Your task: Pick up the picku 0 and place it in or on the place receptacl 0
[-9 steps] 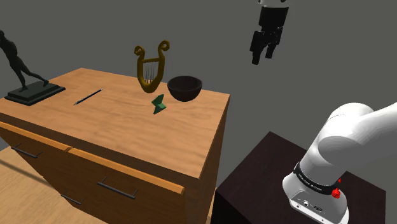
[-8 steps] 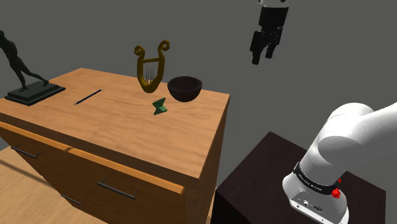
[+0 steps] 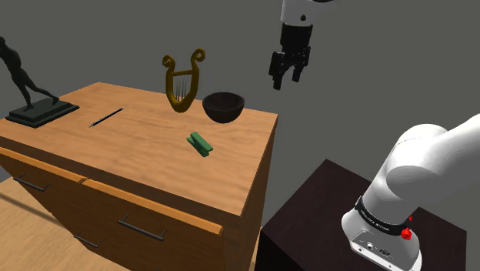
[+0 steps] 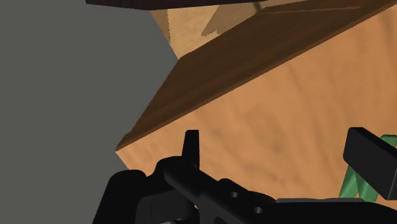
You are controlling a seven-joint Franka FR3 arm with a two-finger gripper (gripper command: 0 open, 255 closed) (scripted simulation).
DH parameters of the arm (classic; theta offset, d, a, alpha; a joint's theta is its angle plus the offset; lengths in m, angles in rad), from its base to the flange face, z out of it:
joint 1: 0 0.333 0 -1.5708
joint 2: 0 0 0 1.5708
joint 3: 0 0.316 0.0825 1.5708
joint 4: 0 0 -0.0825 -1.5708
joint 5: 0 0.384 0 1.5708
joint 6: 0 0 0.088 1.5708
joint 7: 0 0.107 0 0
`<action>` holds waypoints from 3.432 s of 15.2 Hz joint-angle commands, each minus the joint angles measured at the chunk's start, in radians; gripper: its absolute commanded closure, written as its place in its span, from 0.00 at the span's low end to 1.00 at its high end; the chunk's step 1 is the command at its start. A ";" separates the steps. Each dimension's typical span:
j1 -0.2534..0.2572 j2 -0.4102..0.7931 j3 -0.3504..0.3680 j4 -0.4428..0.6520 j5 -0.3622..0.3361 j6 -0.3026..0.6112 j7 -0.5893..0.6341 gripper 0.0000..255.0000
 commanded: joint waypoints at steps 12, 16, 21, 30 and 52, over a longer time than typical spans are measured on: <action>0.032 0.361 0.186 0.149 -0.011 0.283 0.245 0.00; 0.040 0.497 0.235 0.242 -0.060 0.339 0.333 0.00; 0.066 0.678 0.276 0.390 -0.152 0.380 0.448 0.00; 0.089 0.800 0.278 0.434 -0.219 0.454 0.510 0.00; 0.079 0.839 0.282 0.424 -0.163 0.438 0.498 0.00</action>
